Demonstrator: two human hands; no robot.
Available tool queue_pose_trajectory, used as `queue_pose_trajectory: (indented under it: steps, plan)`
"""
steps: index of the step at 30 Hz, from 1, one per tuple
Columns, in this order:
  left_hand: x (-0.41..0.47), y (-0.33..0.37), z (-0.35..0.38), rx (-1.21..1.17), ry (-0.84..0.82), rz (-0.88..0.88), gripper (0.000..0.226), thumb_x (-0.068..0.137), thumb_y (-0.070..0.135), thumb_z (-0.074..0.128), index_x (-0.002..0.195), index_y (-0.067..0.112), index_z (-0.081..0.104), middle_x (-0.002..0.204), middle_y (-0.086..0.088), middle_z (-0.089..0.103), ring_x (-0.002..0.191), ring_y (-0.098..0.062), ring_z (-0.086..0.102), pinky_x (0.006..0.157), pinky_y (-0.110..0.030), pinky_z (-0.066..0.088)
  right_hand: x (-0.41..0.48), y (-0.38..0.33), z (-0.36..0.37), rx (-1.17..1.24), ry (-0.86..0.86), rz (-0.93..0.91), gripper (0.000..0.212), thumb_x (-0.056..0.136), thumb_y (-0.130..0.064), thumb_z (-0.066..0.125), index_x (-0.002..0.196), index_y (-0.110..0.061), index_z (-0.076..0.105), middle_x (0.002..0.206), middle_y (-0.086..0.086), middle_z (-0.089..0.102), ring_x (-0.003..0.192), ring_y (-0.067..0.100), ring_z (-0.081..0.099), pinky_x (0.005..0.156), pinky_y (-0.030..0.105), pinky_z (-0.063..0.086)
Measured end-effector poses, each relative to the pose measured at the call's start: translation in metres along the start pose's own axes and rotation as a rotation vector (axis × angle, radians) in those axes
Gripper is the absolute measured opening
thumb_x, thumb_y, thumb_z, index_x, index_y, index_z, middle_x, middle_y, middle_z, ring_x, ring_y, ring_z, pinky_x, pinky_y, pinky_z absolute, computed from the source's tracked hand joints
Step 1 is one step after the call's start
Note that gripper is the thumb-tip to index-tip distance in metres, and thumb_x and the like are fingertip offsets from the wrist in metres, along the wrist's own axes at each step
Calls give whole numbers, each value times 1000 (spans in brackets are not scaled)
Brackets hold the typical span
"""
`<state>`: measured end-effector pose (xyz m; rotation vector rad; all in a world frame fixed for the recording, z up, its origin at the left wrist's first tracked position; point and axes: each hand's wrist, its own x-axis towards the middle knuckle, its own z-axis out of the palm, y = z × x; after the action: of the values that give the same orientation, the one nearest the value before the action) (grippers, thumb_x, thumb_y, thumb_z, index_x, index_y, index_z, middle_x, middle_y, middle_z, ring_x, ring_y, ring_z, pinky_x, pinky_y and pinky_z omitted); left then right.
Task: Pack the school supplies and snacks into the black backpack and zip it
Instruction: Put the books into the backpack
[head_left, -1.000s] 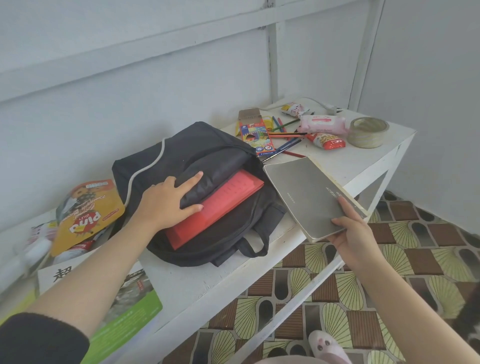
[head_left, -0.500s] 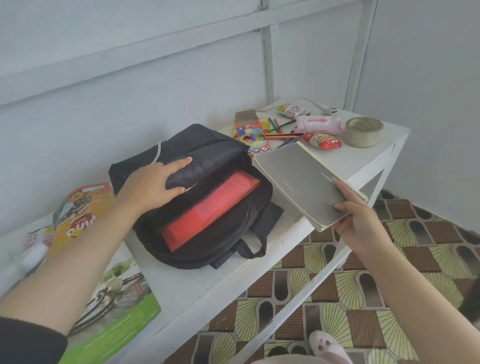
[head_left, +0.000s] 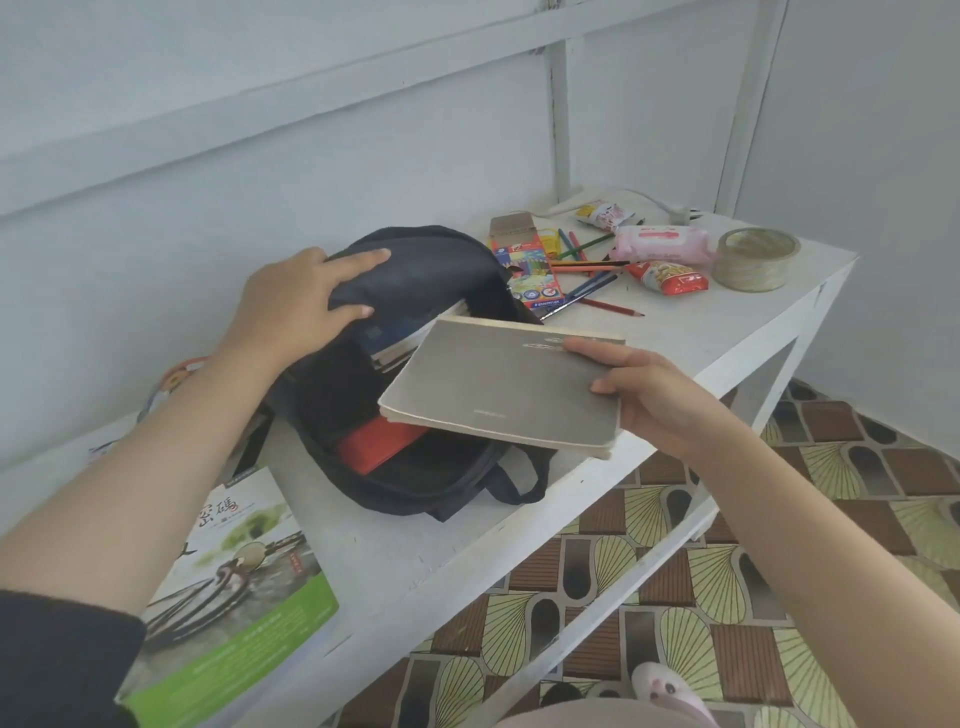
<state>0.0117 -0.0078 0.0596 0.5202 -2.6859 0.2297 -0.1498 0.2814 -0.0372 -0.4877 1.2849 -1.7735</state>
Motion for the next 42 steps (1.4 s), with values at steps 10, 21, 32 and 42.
queue_pose_trajectory:
  steps: [10, 21, 32, 42]
  plan:
    - [4, -3, -12, -107, -146, 3, 61, 83, 36, 67, 134, 51, 37, 84, -4, 48, 78, -21, 47, 69, -31, 33, 68, 0, 67, 133, 88, 5, 55, 90, 16, 36, 142, -3, 37, 137, 13, 45, 114, 27, 52, 87, 37, 52]
    - [3, -2, -14, -111, -104, -26, 47, 89, 45, 53, 133, 52, 38, 82, -1, 45, 77, -18, 45, 67, -29, 29, 119, 5, 107, -489, 29, 13, 56, 88, 6, 55, 139, -9, 38, 89, 12, 58, 58, 13, 64, 54, 24, 57]
    - [3, -6, -12, -96, -83, -24, 45, 91, 44, 52, 133, 53, 37, 81, 2, 43, 75, -16, 43, 66, -28, 28, 104, 44, 123, -1700, 143, -260, 76, 94, -51, 35, 148, -3, 12, 155, 26, 2, 142, 41, 6, 115, 46, 11]
    - [1, -5, -13, -77, -83, -37, 46, 90, 44, 51, 132, 54, 37, 81, -1, 44, 73, -18, 46, 64, -27, 28, 142, 46, 119, -1710, -136, -291, 76, 96, -53, 29, 151, -12, -4, 155, 23, -13, 145, 32, -8, 117, 40, -2]
